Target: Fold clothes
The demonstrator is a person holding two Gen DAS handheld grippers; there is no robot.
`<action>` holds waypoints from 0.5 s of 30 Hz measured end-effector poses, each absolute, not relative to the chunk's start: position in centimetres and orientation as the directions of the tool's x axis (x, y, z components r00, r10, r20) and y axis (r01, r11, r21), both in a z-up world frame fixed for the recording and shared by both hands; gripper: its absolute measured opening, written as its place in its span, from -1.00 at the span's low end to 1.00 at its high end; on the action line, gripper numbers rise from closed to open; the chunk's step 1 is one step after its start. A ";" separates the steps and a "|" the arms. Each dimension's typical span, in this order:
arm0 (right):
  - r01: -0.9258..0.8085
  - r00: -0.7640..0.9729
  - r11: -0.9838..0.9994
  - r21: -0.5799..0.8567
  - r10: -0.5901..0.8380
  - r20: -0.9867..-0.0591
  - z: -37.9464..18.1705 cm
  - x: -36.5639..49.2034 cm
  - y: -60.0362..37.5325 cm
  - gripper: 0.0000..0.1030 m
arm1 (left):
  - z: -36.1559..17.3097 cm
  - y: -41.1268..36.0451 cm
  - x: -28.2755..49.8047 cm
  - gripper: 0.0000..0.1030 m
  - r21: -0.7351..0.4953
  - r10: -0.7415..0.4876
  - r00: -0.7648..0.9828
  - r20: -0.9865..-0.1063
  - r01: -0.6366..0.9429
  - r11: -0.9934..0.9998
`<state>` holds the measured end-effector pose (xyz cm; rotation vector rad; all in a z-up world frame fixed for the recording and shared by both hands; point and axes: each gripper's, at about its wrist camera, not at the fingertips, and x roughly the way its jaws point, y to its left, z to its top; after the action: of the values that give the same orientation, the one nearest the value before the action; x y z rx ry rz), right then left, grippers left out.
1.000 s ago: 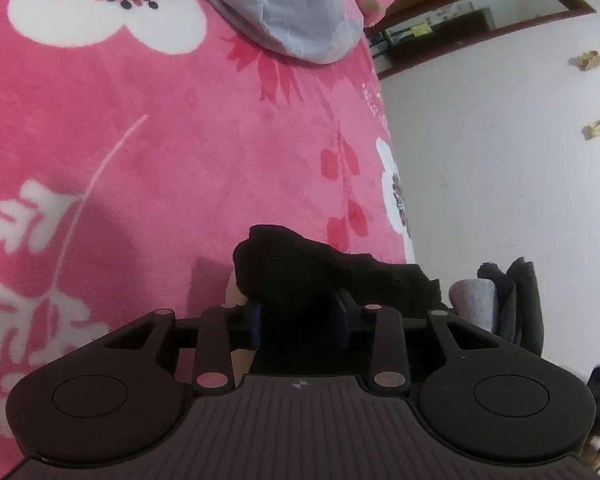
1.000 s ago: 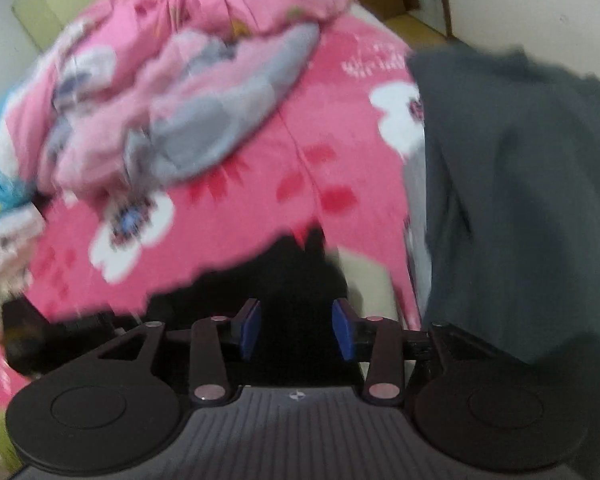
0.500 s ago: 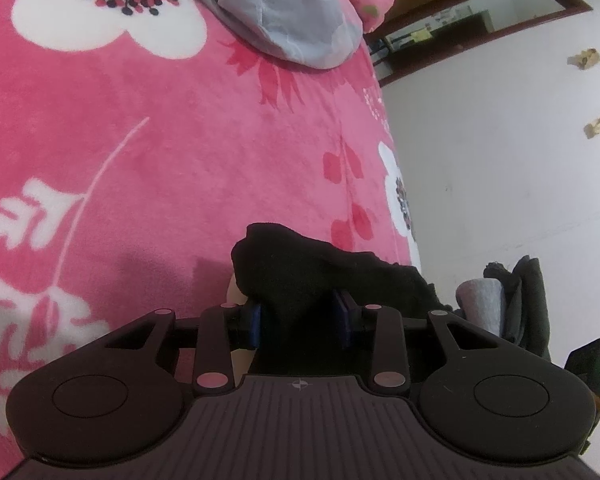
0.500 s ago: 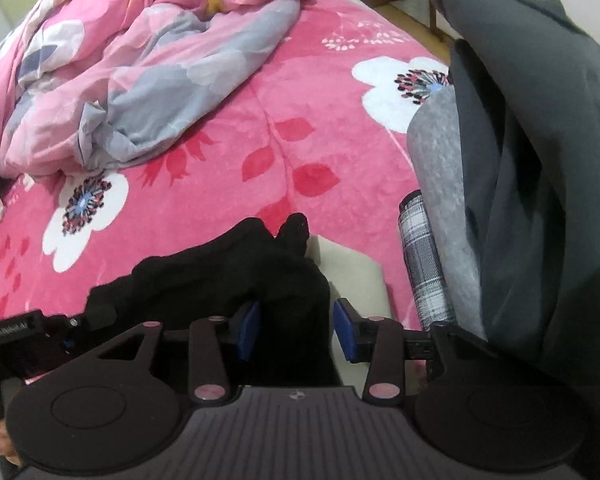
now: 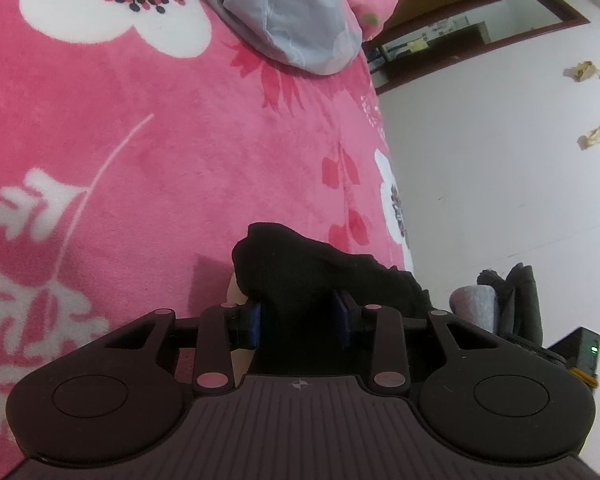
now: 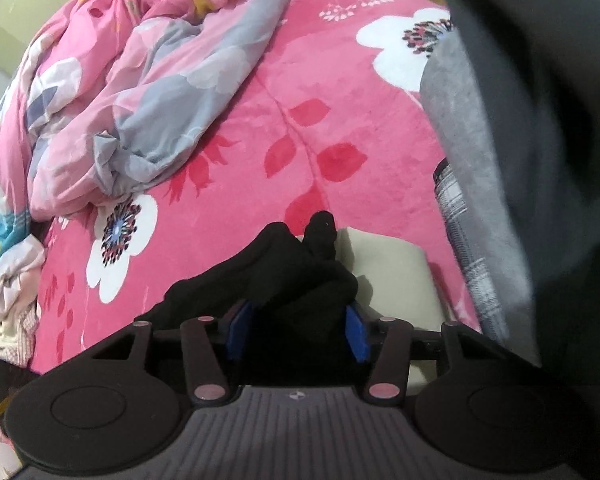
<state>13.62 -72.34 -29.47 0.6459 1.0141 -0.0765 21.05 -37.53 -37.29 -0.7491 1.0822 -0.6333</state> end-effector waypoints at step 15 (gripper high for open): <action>0.236 0.620 0.950 0.205 0.015 -0.785 -27.5 12.4 -68.9 -0.76 | -36.2 -38.4 20.1 -0.37 -0.771 -0.742 0.400 -0.538 0.123 0.625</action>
<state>12.37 -68.87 -27.50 0.3024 0.8967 -0.1290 20.08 -38.42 -36.22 -0.7146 1.0195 -0.6099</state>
